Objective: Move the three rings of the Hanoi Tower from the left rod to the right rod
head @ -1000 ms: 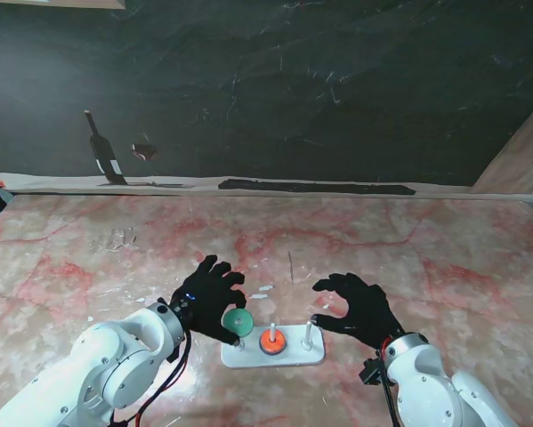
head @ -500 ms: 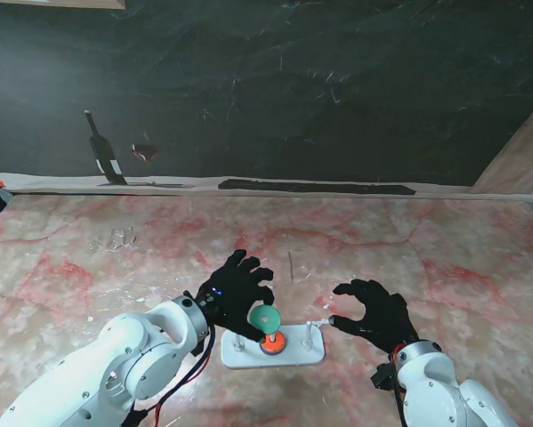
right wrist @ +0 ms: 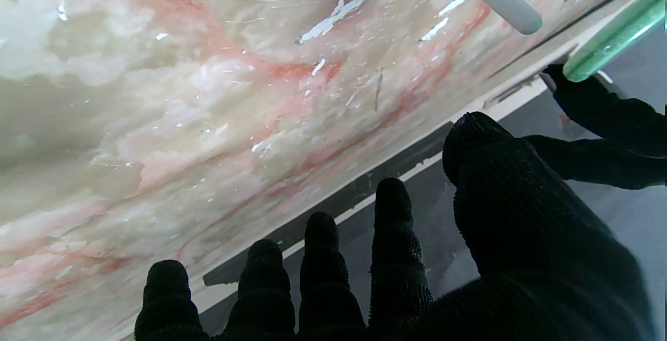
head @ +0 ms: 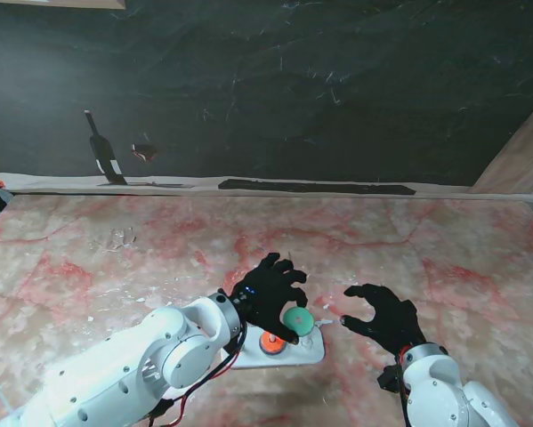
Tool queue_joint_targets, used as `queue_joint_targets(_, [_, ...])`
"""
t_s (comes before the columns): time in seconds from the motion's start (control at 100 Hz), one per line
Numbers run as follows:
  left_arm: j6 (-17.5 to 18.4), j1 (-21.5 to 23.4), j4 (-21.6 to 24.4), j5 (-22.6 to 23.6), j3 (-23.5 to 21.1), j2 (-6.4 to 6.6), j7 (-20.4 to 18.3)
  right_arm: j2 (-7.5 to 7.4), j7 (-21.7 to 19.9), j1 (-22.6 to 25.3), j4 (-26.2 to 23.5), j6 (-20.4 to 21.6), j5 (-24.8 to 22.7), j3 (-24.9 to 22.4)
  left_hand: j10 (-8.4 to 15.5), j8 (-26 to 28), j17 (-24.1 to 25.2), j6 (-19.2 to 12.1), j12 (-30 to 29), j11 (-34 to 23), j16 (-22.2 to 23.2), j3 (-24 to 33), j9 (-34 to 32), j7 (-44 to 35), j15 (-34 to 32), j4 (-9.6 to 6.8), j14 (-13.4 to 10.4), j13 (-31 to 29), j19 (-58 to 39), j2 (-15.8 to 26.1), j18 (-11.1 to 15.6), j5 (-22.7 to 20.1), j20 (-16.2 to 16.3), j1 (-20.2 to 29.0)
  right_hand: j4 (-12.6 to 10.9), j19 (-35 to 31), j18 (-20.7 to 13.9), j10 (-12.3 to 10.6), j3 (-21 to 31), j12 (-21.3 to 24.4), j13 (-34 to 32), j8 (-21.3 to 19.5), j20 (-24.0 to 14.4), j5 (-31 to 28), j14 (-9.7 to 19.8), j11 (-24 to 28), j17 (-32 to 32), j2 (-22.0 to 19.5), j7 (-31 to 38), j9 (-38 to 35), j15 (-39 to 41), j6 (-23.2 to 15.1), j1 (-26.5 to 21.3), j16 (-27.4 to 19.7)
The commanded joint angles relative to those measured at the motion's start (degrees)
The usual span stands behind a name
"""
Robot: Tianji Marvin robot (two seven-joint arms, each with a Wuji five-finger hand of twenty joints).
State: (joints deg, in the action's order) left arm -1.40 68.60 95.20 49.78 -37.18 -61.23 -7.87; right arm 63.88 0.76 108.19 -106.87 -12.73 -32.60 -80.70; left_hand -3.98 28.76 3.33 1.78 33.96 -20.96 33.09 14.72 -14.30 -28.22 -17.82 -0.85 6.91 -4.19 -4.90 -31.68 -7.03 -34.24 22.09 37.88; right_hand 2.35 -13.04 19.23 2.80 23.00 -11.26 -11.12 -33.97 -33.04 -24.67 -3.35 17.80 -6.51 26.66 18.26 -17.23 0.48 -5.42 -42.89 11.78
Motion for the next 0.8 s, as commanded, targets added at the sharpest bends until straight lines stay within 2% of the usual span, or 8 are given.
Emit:
queue_joint_targets(0.0, [0.1,-1.0,-0.9,-0.2,0.5,-0.93,0.3,0.25,0.0,0.3,0.4,0.0,0.2,0.0,0.6,1.2,0.4,-6.1,-0.3,0.9,-0.3,5.5,-0.5,-6.8,-1.1,-2.77,-0.1,-0.5,0.5,3.5,-0.3,-5.4,0.8,2.8,-0.3,-0.7,0.5,-0.6,-1.5,-0.3,-0.4,-0.5,-1.8,1.8,0.1,0.5,-0.8,-0.9,-0.3,1.0,-0.2,-1.4,-1.1,0.3])
queue_joint_targets(0.31, [0.1,-5.1,-4.7,-1.9,4.9,-2.32,2.9,0.37,0.2,0.1,1.2,0.2,1.1,-0.4,0.6,1.3,0.4,-6.2,-0.2,0.7,-0.2,5.6,-0.5,-7.0,-1.0,-2.7,0.0,-0.5,0.5,3.3,-0.2,-5.5,0.8,2.8,-0.4,-0.3,0.4,-0.5,-2.4,-0.3,0.0,-0.5,-1.5,1.9,0.2,0.6,-0.8,-1.4,-0.3,1.2,-0.2,-1.2,-1.2,0.3])
queue_joint_targets(0.79, [0.6,-8.2,-8.5,-3.0,7.8,-3.11,3.7,0.45,0.4,0.2,1.3,0.5,1.6,-0.5,0.6,1.2,0.4,-6.4,-0.2,0.6,-0.1,5.7,-0.4,-7.2,-1.0,-2.53,0.0,-0.5,0.6,3.1,-0.2,-5.6,0.7,2.9,-0.5,0.0,0.4,-0.4,-3.2,-0.3,0.1,-0.5,-1.2,1.9,0.2,0.6,-0.6,-1.5,-0.3,1.2,-0.2,-1.2,-1.2,0.3])
